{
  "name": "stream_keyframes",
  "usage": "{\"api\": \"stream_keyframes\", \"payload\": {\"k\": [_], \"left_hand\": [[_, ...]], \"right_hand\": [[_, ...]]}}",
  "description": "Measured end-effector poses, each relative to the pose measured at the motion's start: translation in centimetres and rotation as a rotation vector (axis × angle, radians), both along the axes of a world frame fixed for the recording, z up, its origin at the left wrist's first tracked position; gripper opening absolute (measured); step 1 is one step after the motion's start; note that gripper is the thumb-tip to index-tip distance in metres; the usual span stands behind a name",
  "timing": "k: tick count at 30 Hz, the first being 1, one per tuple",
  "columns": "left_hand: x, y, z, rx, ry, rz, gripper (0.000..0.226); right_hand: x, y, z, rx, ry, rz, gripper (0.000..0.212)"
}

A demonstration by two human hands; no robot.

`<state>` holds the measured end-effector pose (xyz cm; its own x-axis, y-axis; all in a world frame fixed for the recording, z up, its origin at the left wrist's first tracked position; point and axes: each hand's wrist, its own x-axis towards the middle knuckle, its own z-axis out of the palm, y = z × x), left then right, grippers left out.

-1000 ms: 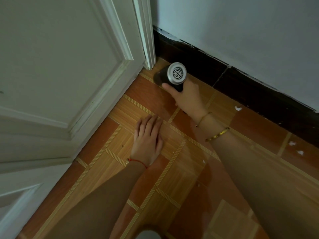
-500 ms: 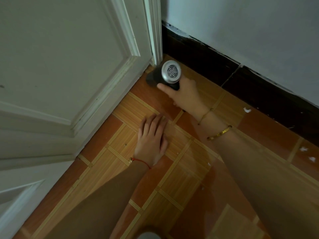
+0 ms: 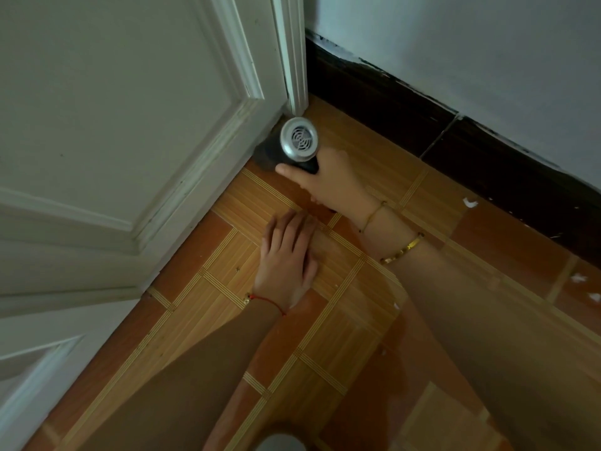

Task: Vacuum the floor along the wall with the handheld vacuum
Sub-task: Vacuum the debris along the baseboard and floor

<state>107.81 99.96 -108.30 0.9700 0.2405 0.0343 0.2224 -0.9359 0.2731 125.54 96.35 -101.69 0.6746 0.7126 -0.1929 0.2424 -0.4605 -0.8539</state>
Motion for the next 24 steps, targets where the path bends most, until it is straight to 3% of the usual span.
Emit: {"api": "stream_keyframes", "payload": {"k": [3,6,13,18,21,24], "left_hand": [[0.0,0.0,0.0,0.010,-0.004,0.001,0.055],[0.0,0.0,0.1,0.018,-0.019,0.003,0.054],[0.0,0.0,0.0,0.014,-0.015,0.007,0.055],[-0.1,0.0,-0.2,0.017,-0.021,0.012,0.053],[-0.2,0.0,-0.5,0.014,-0.028,0.016,0.051],[-0.2,0.1,-0.5,0.002,-0.042,0.011,0.051]], "right_hand": [[-1.1,0.3,-0.2,0.037,0.089,0.127,0.034],[-1.5,0.5,-0.2,0.046,0.050,0.139,0.045],[-0.7,-0.2,0.0,0.068,-0.137,-0.137,0.049],[-2.2,-0.8,0.4,-0.003,0.055,0.042,0.029],[-3.3,-1.2,0.5,-0.009,0.050,0.131,0.043],[-3.1,-1.8,0.9,-0.005,0.013,0.084,0.046]]}}
